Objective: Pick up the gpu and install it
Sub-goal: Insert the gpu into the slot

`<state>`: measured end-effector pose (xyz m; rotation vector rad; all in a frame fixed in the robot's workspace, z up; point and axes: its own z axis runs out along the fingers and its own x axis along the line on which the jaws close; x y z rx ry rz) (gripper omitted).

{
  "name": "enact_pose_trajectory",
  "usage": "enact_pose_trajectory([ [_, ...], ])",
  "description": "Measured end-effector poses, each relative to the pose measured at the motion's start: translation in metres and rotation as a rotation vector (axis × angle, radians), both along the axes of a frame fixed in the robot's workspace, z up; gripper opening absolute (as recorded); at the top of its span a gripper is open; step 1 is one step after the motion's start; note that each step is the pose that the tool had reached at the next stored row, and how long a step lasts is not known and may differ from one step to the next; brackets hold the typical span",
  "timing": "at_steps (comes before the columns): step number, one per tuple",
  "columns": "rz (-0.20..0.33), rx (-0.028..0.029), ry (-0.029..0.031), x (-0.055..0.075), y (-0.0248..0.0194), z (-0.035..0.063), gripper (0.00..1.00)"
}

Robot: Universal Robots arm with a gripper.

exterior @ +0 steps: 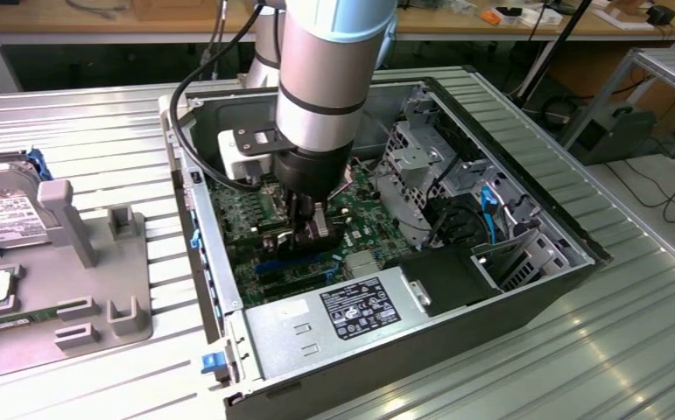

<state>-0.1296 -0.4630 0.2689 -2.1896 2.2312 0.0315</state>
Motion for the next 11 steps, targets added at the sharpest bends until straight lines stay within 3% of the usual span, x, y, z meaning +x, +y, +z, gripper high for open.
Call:
enact_pose_trajectory([
  [11,0.000,-0.0001,-0.0001,-0.0006,0.0000,-0.0058,0.27],
])
